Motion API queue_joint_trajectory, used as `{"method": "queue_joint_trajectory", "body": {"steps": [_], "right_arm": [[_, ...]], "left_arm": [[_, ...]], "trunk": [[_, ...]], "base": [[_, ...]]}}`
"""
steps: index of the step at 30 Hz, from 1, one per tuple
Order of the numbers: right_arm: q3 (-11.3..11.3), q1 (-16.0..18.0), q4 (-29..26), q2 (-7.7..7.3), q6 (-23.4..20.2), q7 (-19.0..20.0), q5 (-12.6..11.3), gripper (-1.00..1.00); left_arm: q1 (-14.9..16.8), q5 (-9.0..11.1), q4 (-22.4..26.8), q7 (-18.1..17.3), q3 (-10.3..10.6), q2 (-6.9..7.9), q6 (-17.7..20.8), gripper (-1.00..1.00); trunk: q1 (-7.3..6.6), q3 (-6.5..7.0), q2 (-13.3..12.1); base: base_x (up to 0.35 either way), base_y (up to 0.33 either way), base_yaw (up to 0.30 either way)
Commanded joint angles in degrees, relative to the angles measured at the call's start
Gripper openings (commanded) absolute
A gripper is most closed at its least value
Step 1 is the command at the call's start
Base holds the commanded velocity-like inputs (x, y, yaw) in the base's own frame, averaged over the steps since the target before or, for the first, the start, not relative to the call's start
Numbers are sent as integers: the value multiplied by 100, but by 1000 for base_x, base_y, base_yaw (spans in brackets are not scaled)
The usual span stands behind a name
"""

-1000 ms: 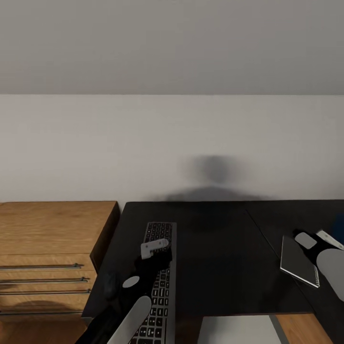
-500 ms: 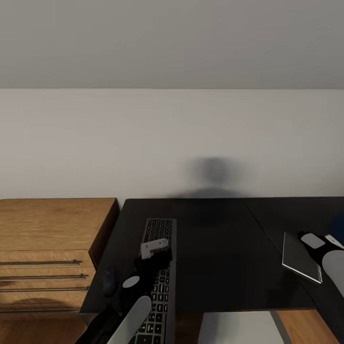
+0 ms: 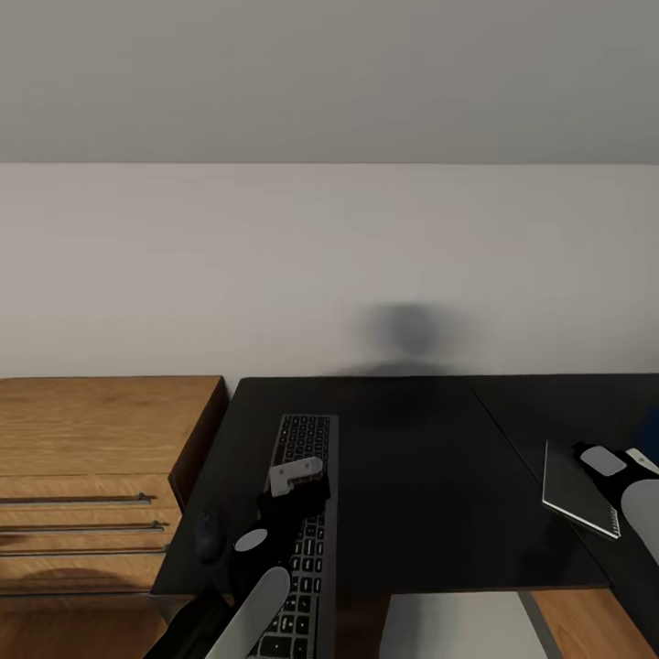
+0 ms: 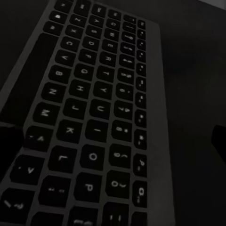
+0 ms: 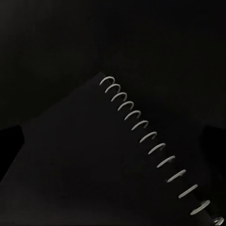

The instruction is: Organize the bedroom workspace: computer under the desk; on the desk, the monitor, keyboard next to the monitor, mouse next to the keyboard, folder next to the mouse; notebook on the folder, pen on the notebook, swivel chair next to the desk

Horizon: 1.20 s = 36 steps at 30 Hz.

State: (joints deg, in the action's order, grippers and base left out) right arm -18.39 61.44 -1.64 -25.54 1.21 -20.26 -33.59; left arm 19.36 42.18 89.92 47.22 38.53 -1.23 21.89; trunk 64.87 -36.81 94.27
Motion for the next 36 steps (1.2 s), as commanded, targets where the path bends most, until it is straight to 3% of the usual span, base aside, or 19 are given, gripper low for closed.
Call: {"method": "queue_joint_trajectory", "body": {"steps": [1,8,36], "right_arm": [[-200,0,85,-1,-4,3,-83,100],[-198,0,85,-3,-70,4,-86,100],[-200,0,155,31,-138,-5,-86,100]], "left_arm": [[6,27,8,39,5,0,23,100],[7,27,8,40,5,0,22,100],[6,27,8,33,1,9,26,100]], "trunk": [[23,-25,43],[177,-151,324],[177,-133,324]], "base": [[0,0,0],[0,0,0],[0,0,33]]}}
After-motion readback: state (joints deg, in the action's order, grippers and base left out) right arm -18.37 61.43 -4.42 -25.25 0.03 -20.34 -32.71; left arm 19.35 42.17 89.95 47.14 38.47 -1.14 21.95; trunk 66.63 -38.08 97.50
